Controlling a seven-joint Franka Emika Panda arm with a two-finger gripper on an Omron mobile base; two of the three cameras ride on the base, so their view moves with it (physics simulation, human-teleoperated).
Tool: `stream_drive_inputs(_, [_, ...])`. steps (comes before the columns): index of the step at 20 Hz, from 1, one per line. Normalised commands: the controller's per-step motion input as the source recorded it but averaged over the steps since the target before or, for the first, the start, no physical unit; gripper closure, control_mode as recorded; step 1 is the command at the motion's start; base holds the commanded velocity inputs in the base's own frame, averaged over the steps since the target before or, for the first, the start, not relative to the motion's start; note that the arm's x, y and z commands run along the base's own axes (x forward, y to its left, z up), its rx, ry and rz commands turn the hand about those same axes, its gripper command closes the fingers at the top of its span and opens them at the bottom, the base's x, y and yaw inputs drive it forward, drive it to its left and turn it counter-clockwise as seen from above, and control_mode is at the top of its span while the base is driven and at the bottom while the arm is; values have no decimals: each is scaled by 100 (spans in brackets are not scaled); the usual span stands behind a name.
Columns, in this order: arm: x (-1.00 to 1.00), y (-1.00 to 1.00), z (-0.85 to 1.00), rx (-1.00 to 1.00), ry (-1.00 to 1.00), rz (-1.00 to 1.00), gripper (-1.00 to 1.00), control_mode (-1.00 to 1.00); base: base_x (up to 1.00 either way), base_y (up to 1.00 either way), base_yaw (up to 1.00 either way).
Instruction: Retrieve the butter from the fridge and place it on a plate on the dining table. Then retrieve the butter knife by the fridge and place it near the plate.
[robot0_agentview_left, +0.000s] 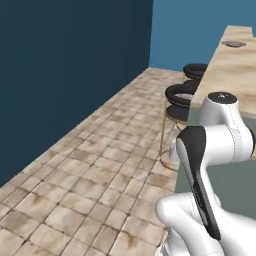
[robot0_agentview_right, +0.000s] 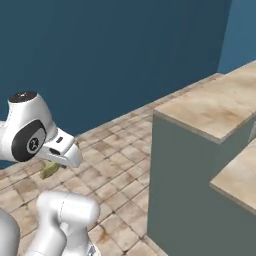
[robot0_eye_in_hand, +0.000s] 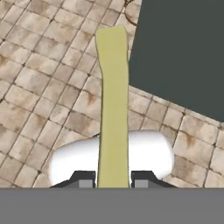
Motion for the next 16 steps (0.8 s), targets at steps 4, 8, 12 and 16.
stream_drive_inputs(4, [0, 0, 0, 0, 0, 0, 100, 100, 62, 100, -27])
stream_drive_inputs(8, [0, 0, 0, 0, 0, 0, 100, 100, 77, 100, -37])
stream_drive_inputs(12, [0, 0, 0, 0, 0, 0, 100, 100, 81, 91, -58])
stream_drive_inputs(16, [0, 0, 0, 0, 0, 0, 100, 100, 77, 91, -63])
